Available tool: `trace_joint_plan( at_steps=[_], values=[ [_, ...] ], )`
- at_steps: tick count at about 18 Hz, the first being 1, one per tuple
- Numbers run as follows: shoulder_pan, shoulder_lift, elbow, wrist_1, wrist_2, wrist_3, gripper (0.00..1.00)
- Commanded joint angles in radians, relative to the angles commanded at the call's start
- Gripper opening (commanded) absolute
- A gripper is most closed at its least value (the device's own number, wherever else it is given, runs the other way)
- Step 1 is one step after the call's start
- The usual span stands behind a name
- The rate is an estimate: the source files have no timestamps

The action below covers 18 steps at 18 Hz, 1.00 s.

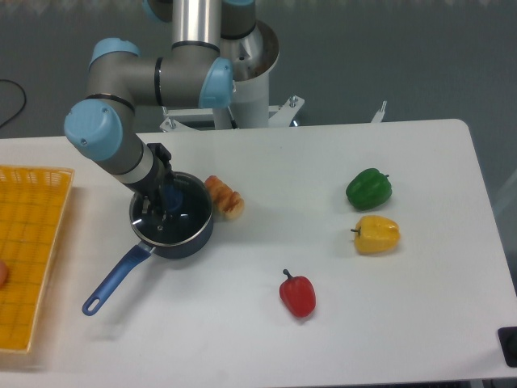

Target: Open the lid

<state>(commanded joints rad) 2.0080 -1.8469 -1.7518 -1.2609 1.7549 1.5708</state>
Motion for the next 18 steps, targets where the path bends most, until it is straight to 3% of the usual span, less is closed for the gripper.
trace_joint_plan(
  at_steps=[3, 18],
  values=[
    [-0.003, -0.002, 0.0, 0.002, 0.003, -0.023, 0.75],
    [-0.005, -0.014, 0.009, -0.002, 0.006, -0.067, 0.7]
  ],
)
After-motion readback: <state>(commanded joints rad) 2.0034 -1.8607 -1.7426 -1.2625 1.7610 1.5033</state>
